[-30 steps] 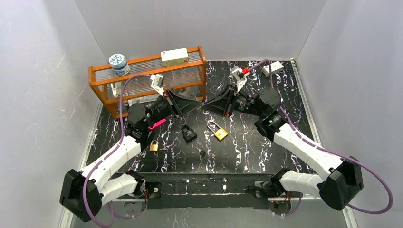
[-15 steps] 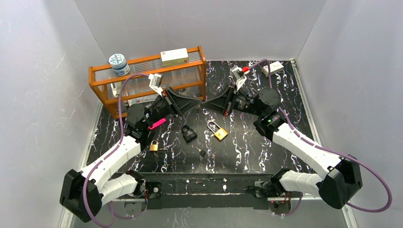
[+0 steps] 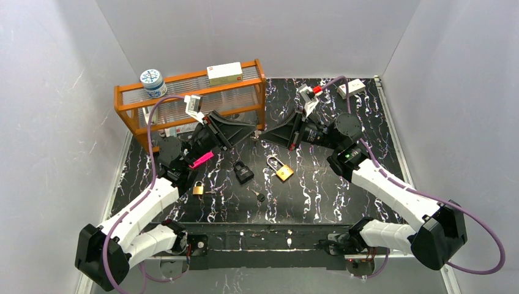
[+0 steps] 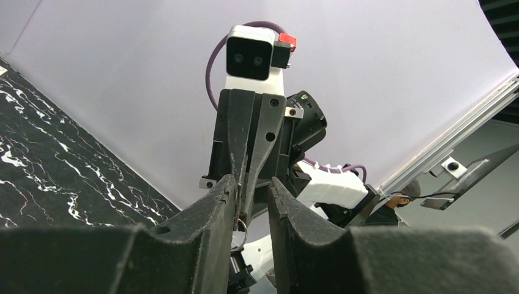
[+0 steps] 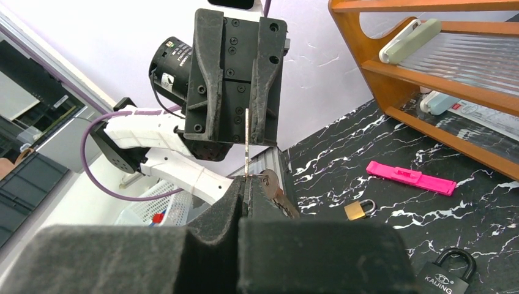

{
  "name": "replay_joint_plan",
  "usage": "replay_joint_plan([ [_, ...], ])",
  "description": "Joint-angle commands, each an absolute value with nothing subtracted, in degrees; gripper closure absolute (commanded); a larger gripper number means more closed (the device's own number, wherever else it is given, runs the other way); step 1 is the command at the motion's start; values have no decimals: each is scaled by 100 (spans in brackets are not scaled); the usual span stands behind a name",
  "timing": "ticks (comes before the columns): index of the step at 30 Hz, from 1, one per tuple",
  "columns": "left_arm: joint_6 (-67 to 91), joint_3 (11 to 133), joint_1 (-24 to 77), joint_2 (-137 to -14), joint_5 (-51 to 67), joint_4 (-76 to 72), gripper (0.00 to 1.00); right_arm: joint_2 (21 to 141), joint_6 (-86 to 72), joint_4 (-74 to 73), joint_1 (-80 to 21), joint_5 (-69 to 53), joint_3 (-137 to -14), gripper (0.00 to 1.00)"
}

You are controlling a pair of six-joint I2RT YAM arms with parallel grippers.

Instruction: Unlock with the key

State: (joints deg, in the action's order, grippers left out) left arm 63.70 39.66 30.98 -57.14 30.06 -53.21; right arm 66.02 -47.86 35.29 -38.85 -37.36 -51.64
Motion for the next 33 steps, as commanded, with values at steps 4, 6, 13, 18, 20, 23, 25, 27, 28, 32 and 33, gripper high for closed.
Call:
replay_joint_plan([
  [4, 6309, 4044, 3120, -5659, 2787, -5519, 83, 6560, -4815, 3700, -3850, -4061, -5273, 99],
  [6, 6313, 4068, 3120, -5676, 2851, -5520, 93, 6580, -4836, 3700, -3841, -4027, -5273, 99],
  [13, 6282, 4004, 3120, -5646, 2871, -5510, 100, 6696, -4967, 3482, -3842, -3924, -5399, 45],
  [18, 6259, 3988, 3120, -5663, 2878, -5502, 100, 6754, -5108, 3888, -3842, -3801, -5463, 36],
  [20, 6259, 3994, 3120, -5688, 2859, -5500, 100, 6824, -5099, 3949, -3842, -3824, -5589, 37],
  [23, 6263, 4041, 3120, -5719, 2833, -5503, 100, 6842, -4971, 3836, -3841, -3802, -5651, 40],
  [25, 6252, 4068, 3120, -5735, 2822, -5501, 100, 6789, -4916, 3773, -3841, -3739, -5605, 44],
  [27, 6246, 4071, 3120, -5747, 2808, -5502, 100, 6755, -4946, 3777, -3841, -3673, -5544, 50],
  [28, 6244, 4072, 3120, -5748, 2793, -5502, 100, 6743, -4986, 3791, -3842, -3664, -5546, 54],
  [32, 6241, 4044, 3120, -5733, 2673, -5499, 100, 6726, -5045, 3819, -3841, -3717, -5566, 69],
  [33, 6250, 4029, 3120, -5719, 2604, -5503, 100, 6713, -5026, 3800, -3842, -3709, -5553, 71],
])
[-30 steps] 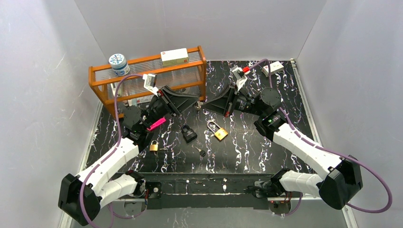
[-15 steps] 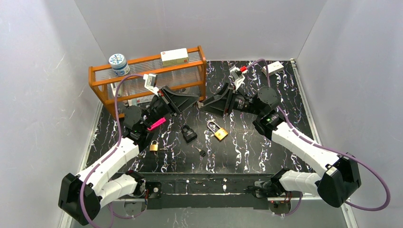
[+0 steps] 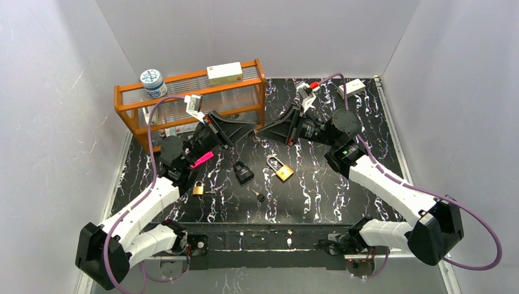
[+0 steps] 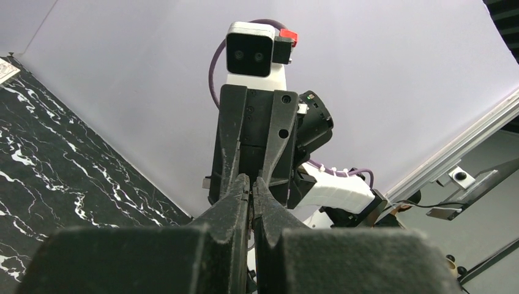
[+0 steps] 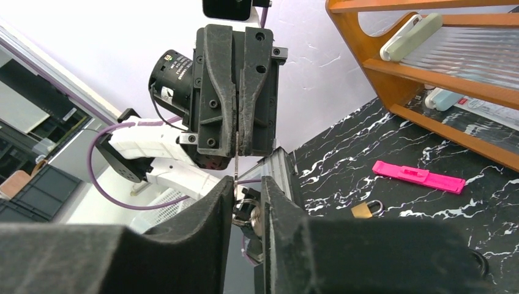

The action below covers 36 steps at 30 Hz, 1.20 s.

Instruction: Unlock with the key

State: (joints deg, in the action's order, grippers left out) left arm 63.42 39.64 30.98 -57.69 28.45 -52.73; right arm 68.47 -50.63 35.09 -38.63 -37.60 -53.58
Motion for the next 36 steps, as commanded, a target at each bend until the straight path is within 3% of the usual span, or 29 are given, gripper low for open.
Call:
replay_joint_plan([
  [1, 6269, 4005, 3120, -5714, 2511, -5510, 100, 6695, -5009, 3771, -3841, -3697, -5539, 73],
  [5, 6261, 3971, 3120, -5695, 2228, -5532, 100, 6671, -5031, 3765, -3843, -3685, -5459, 84],
  [8, 6274, 3957, 3120, -5695, 2180, -5543, 100, 6687, -5081, 3786, -3841, -3688, -5455, 98],
  [13, 6297, 3948, 3120, -5704, 2137, -5541, 99, 6631, -5081, 3827, -3841, -3574, -5443, 99],
  [15, 6367, 3889, 3120, -5689, 2062, -5540, 80, 6588, -5035, 3812, -3841, -3533, -5426, 99],
  [17, 6394, 3811, 3121, -5643, 1883, -5463, 48, 6532, -4940, 3702, -3841, -3421, -5404, 99],
  [18, 6389, 3781, 3120, -5593, 1744, -5369, 39, 6490, -4847, 3578, -3841, -3315, -5404, 99],
  [21, 6097, 3767, 3123, -5289, 1092, -4417, 21, 6318, -4451, 3019, -3841, -2806, -5416, 99],
  [24, 5490, 4295, 3120, -4931, -1, -2080, 12, 6151, -3945, 1950, -3842, -1779, -5550, 99],
  [29, 5528, 5106, 3141, -5283, -1025, 648, 12, 5904, -3657, 281, -3806, 547, -5529, 99],
  [36, 5985, 5228, 3878, -6577, -1264, 1196, 17, 5240, -3916, -1013, -3773, 1768, -4876, 99],
])
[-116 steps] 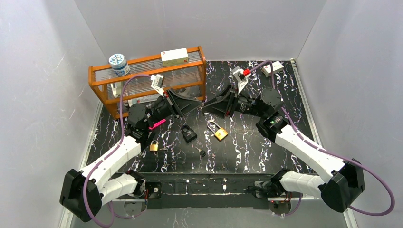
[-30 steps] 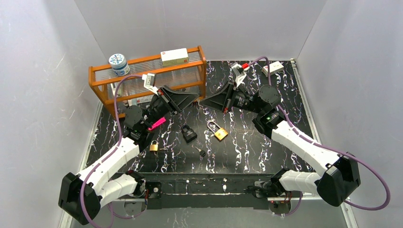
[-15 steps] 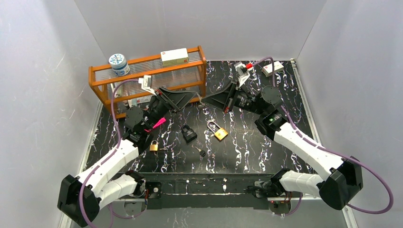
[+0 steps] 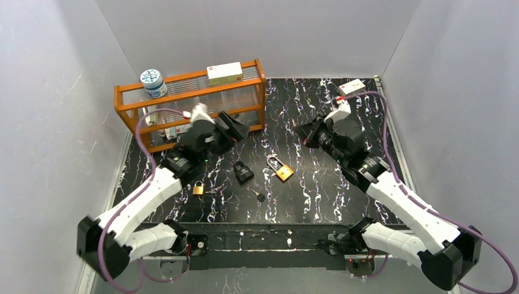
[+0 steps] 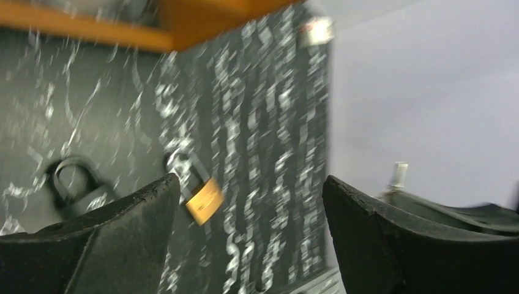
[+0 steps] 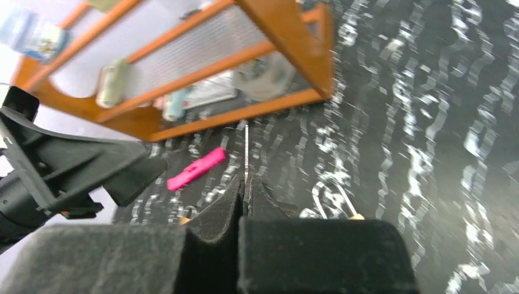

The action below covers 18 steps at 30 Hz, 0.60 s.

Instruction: Unlock with the key

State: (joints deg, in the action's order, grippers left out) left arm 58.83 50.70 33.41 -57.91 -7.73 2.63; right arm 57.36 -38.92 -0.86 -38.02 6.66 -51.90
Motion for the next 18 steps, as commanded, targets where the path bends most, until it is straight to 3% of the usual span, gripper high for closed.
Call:
replay_joint_plan([
  [1, 5861, 5353, 4078, -6877, -1303, 1188, 17, 5103, -3971, -1127, -3771, 1846, -4763, 99],
  [4, 5491, 5894, 4610, -7889, -1342, 1206, 18, 4730, -4030, -1467, -3750, 2002, -4503, 99],
  [8, 5777, 6598, 5126, -9237, -1537, 1536, 29, 4493, -4067, -1963, -3729, 2168, -4391, 99],
  [18, 6685, 7790, 5809, -10901, -2418, 2223, 26, 4104, -4129, -2402, -3700, 2404, -4094, 99],
])
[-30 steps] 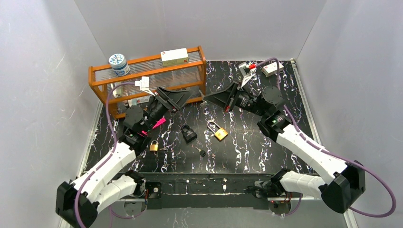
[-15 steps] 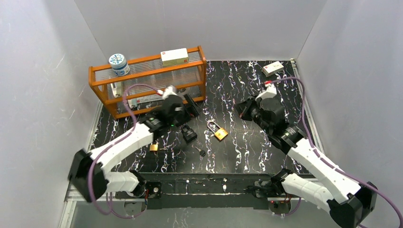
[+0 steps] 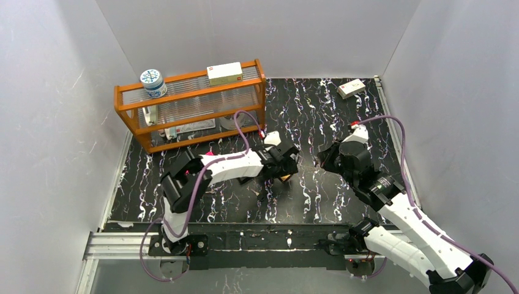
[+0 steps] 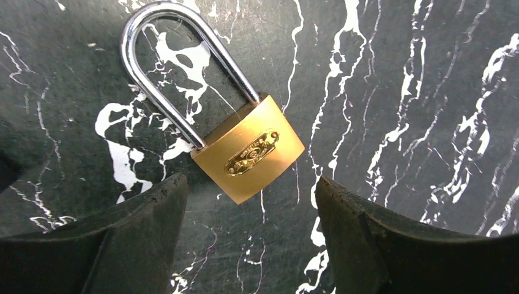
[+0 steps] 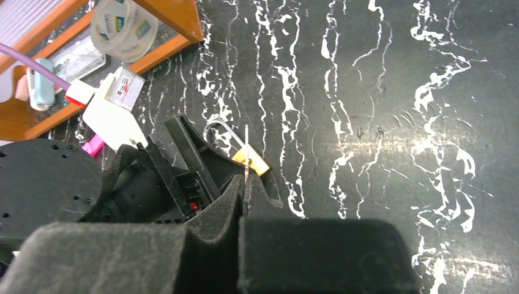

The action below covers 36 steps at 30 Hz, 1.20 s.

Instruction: Unlock with the key

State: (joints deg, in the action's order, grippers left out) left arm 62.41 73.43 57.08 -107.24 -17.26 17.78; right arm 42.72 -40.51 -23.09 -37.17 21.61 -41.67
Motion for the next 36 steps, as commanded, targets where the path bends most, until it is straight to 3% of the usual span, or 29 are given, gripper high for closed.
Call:
replay_joint_plan([
  [1, 6735, 7892, 5822, -11016, -2461, 2284, 25, 4085, -4152, -2419, -3694, 2418, -4069, 99],
  [6, 6830, 8415, 5853, -11570, -2732, 2820, 21, 3981, -4157, -2537, -3693, 2520, -4018, 99],
  [13, 6520, 8749, 5861, -12164, -3086, 3536, 26, 3858, -4151, -2555, -3689, 2490, -3942, 99],
  [24, 4726, 8529, 5857, -12089, -2644, 3436, 56, 4039, -4218, -2437, -3683, 2313, -3920, 99],
  [33, 4628, 6778, 5530, -10818, -2434, 2747, 57, 4355, -4311, -2238, -3683, 1907, -3946, 99],
  [36, 4576, 6437, 5511, -10551, -2163, 2328, 47, 4555, -4368, -2140, -3690, 1753, -3961, 99],
])
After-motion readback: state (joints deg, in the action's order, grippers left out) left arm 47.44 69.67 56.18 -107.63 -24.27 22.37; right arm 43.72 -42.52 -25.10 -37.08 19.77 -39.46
